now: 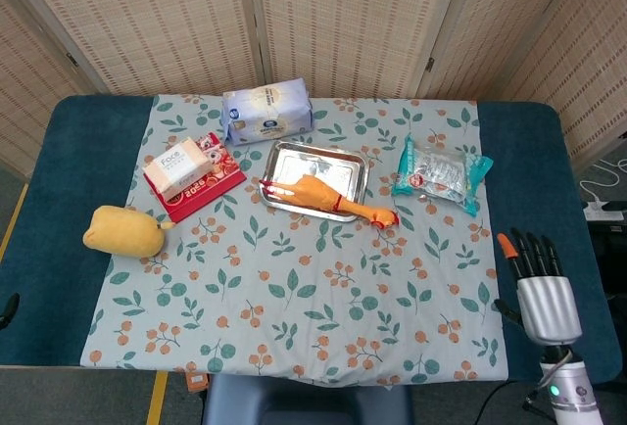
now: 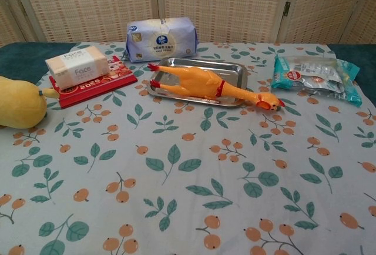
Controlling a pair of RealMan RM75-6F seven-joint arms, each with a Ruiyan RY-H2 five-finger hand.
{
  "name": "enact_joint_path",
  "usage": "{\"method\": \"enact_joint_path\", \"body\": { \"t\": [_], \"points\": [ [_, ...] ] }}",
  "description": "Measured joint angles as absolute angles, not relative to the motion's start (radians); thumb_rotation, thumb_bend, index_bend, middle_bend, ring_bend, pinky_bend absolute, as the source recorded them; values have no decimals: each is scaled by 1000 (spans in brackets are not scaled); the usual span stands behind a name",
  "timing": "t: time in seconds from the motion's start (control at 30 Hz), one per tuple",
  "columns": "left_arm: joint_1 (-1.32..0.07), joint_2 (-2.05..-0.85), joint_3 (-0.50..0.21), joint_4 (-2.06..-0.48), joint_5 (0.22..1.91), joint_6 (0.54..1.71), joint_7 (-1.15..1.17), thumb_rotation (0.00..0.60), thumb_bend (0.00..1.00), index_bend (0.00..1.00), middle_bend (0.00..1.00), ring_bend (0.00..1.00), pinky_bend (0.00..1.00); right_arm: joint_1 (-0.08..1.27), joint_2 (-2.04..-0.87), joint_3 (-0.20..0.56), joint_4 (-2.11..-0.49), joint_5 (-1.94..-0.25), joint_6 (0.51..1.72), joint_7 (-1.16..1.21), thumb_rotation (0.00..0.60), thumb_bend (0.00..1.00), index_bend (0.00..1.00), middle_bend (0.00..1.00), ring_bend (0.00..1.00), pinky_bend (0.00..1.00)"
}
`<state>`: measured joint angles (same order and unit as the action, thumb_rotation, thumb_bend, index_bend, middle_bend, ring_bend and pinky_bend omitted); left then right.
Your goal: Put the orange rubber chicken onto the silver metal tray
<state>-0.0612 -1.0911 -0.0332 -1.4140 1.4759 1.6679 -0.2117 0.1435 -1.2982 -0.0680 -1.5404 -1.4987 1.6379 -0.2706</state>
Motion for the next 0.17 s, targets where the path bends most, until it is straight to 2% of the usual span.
{"method": "enact_joint_path", "body": {
  "t": [0.17],
  "points": [
    [-57,-1086,-18,-1472,1493,1630,-143,600,365,0,0,0,3,94,-1259,-82,-1512,-1516,1660,-190,600,57,0,0,0,0]
  ]
}}
